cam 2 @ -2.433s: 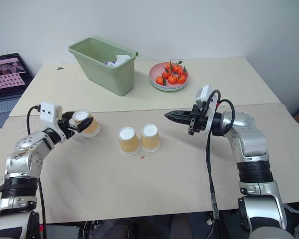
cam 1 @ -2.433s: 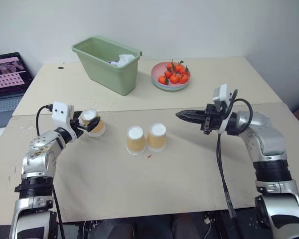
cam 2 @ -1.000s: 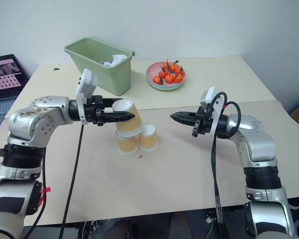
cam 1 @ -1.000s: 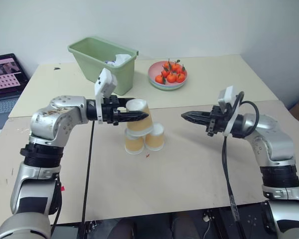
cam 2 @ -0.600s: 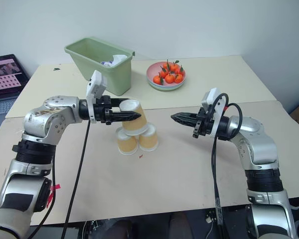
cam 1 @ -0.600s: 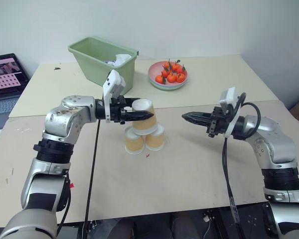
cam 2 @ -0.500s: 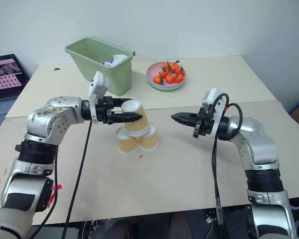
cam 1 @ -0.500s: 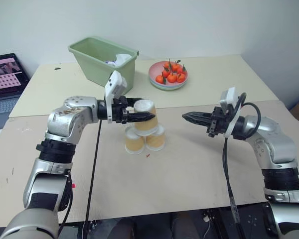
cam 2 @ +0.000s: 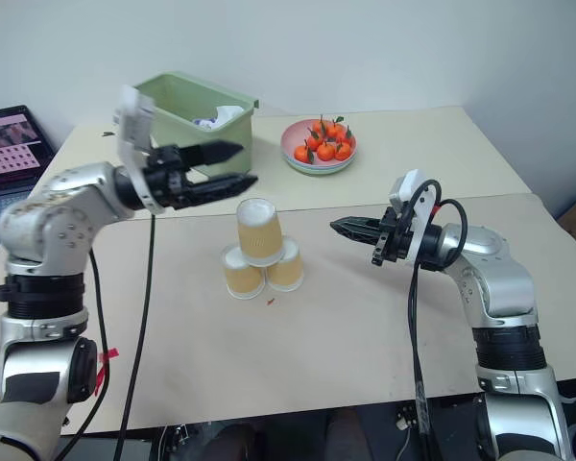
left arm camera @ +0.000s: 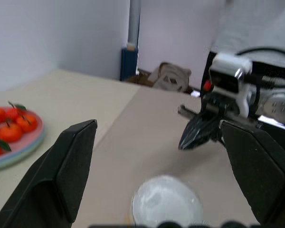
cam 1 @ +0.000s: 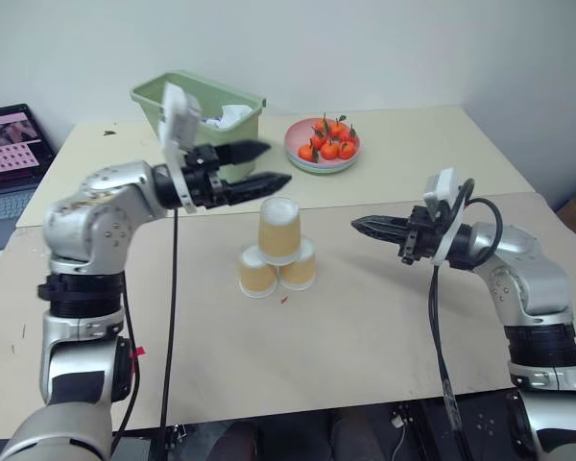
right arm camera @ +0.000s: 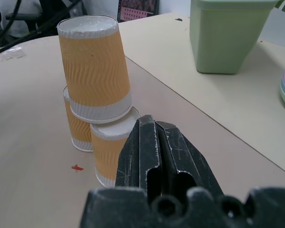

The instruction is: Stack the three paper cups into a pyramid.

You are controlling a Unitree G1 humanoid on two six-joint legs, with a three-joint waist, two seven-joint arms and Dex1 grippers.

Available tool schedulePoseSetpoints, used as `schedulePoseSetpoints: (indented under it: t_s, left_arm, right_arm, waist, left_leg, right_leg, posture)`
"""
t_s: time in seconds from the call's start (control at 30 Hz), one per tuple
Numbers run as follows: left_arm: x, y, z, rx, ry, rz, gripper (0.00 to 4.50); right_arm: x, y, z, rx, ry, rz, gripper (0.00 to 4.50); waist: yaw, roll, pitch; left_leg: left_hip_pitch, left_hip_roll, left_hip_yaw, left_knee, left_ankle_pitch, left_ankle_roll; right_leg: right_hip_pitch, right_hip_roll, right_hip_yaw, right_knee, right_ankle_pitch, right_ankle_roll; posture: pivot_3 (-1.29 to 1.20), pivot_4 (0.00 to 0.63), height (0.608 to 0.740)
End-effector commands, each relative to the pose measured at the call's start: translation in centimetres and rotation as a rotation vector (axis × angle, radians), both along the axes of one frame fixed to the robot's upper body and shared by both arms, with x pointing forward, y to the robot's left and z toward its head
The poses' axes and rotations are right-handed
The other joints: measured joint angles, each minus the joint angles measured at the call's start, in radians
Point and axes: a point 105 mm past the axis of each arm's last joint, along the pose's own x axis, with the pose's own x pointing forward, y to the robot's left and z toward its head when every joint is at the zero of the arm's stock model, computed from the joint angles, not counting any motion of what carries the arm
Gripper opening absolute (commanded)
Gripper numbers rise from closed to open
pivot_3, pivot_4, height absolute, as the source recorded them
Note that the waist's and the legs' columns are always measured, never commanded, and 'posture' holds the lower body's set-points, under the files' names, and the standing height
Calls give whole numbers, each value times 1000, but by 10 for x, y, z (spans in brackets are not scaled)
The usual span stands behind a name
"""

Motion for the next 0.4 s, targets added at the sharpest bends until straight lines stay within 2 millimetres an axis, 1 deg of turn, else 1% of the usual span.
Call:
schedulePoseSetpoints:
  t_s: [0.03, 0.1, 0.13, 0.17, 0.23, 0.3, 0.33, 0.4]
  left_arm:
    - [-1, 37, -6, -86, 37, 232, 4405]
    - [4, 55, -19, -101, 65, 370, 4405]
    - [7, 66, -32, -99, 102, 461, 4405]
    - [8, 73, -40, -97, 128, 517, 4405]
    - [5, 93, -66, -89, 166, 626, 4405]
    - [5, 121, -104, -43, 224, 815, 4405]
    - [3, 132, -118, -34, 245, 889, 4405]
    - [0, 144, -133, -57, 265, 976, 4405]
  right_arm:
    - [5, -14, 14, 17, -68, -65, 265]
    - [11, -24, 12, 25, -68, -124, 265]
    - [18, -33, 10, 32, -65, -185, 265]
    - [21, -39, 8, 37, -64, -226, 265]
    - [33, -63, -2, 48, -48, -375, 265]
    - [43, -101, -20, 64, -26, -611, 265]
    - [45, -118, -30, 54, -22, -716, 265]
    - [46, -140, -42, 68, -13, -854, 265]
  waist:
    - [0, 0, 0]
    - [3, 0, 0]
    - [5, 0, 0]
    - [7, 0, 0]
    - [13, -1, 0]
    - [15, 0, 0]
    - [19, 0, 0]
    - [24, 0, 0]
  left_leg:
    - [0, 0, 0, 0, 0, 0]
    - [2, 0, 1, 0, 0, 0]
    - [2, 0, 1, 0, 0, 0]
    - [2, 0, 1, 0, 0, 1]
    - [2, -1, 1, 0, 0, 1]
    - [4, 0, 1, -1, 0, 1]
    - [6, 0, 2, -1, 0, 1]
    - [6, 0, 2, -2, -1, 1]
  right_leg:
    - [0, 0, 0, 0, 0, 0]
    - [0, 0, 1, 1, 0, 0]
    - [0, 0, 1, 1, 0, 0]
    - [0, 0, 1, 0, 0, 0]
    - [1, 0, 1, 0, 1, -1]
    - [2, 0, 2, 0, 1, -2]
    - [3, 0, 2, 0, 1, -2]
    - [4, 0, 2, 0, 1, -2]
  posture:
    - [0, 150, 727]
    - [0, 150, 727]
    - [0, 150, 727]
    - [0, 150, 727]
    - [0, 150, 727]
    - [0, 150, 727]
    - [0, 150, 727]
    - [0, 150, 727]
